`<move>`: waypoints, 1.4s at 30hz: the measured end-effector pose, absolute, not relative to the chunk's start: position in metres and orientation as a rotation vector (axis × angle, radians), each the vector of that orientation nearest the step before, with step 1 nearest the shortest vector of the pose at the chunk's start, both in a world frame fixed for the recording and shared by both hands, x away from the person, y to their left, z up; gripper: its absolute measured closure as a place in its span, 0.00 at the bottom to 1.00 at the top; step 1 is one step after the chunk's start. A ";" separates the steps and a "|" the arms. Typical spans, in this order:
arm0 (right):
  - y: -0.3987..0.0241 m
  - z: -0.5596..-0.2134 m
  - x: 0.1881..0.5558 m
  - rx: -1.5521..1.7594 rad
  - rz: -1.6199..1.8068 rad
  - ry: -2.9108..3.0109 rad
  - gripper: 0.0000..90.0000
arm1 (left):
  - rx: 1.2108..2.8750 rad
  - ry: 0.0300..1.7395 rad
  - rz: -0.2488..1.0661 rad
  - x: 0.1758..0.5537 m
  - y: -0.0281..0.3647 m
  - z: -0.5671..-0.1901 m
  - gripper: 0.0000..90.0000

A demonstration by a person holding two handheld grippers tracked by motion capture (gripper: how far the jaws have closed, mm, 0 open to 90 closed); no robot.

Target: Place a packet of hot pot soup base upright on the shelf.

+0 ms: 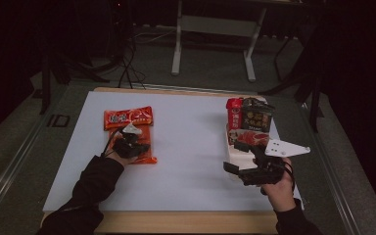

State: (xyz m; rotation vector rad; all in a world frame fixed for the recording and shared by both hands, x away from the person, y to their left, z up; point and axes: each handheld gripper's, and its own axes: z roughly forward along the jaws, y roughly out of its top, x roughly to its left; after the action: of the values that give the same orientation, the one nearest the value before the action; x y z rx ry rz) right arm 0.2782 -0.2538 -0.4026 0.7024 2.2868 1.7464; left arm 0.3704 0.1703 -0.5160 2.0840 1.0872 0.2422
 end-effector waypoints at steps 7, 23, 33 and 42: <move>-0.251 -0.404 0.278 0.696 1.740 2.295 0.18 | 2.017 1.212 0.352 0.391 0.215 -0.500 1.00; -0.249 -0.408 0.281 0.705 1.741 2.316 0.18 | 1.952 1.377 0.518 0.430 0.261 -0.526 1.00; -0.250 -0.409 0.282 0.717 1.742 2.317 0.18 | 1.980 1.405 0.531 0.442 0.260 -0.536 1.00; -0.248 -0.409 0.283 0.711 1.738 2.322 0.18 | 2.022 1.364 0.478 0.442 0.244 -0.538 1.00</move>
State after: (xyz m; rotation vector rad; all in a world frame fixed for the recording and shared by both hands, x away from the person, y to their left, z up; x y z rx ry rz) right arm 0.2826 -0.2480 -0.4085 0.7105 2.3223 1.7378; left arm 0.4418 0.2443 -0.5375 2.0216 1.3643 0.4778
